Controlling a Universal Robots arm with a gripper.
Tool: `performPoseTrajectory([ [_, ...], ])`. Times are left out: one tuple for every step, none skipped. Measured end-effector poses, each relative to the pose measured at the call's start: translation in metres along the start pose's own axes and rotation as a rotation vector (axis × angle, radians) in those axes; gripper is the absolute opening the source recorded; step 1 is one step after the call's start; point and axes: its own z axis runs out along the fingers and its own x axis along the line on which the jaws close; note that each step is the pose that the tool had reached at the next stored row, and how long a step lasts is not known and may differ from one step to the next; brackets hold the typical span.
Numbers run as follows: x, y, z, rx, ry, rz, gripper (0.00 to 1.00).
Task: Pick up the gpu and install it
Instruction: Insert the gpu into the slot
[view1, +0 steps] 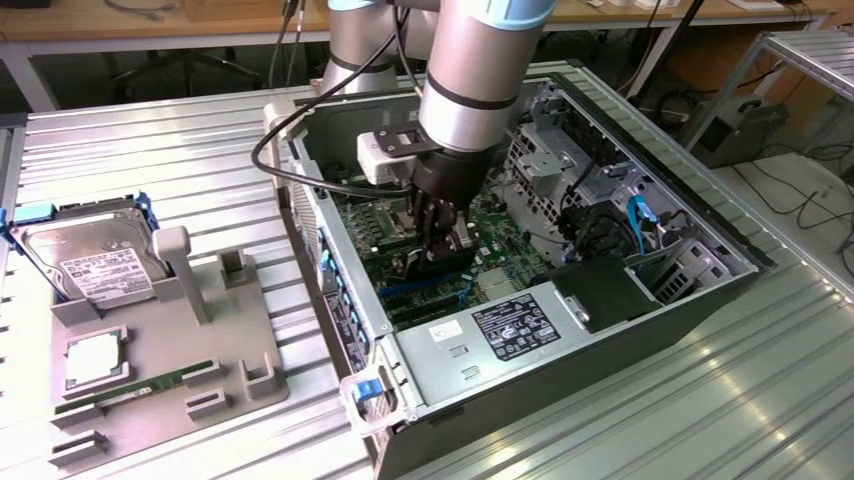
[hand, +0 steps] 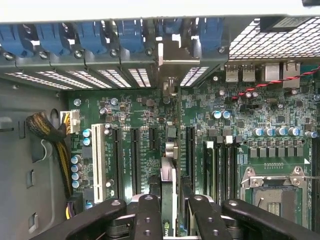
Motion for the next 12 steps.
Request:
performPoseTrajectory([
  [0.0,0.0,0.0,-0.001,0.0,0.0,0.26],
  [0.0,0.0,-0.0002,-0.0016,-0.0001,0.0,0.26],
  [0.0,-0.0001,-0.0008,-0.0022,-0.0005,0.0,0.26],
  [0.0,-0.0001,-0.0015,-0.0023,-0.0009,0.0,0.26],
  [0.0,-0.0001,-0.0025,-0.0024,-0.0007,0.0,0.26],
  [0.0,0.0,-0.0058,-0.0032,-0.0001,0.0,0.26],
  [0.0,0.0,-0.0059,-0.0033,-0.0002,0.0,0.26],
  [0.0,-0.0001,-0.0027,-0.0034,0.0,0.0,0.26],
  [0.0,0.0002,0.001,-0.0037,0.0005,0.0,0.26],
  [-0.001,0.0003,0.0024,-0.0071,0.0003,0.0,0.26],
  [-0.001,-0.0007,-0.0017,-0.0102,0.0003,0.0,0.26],
  [-0.001,-0.0031,-0.0093,-0.0168,0.0052,0.0,0.26],
])
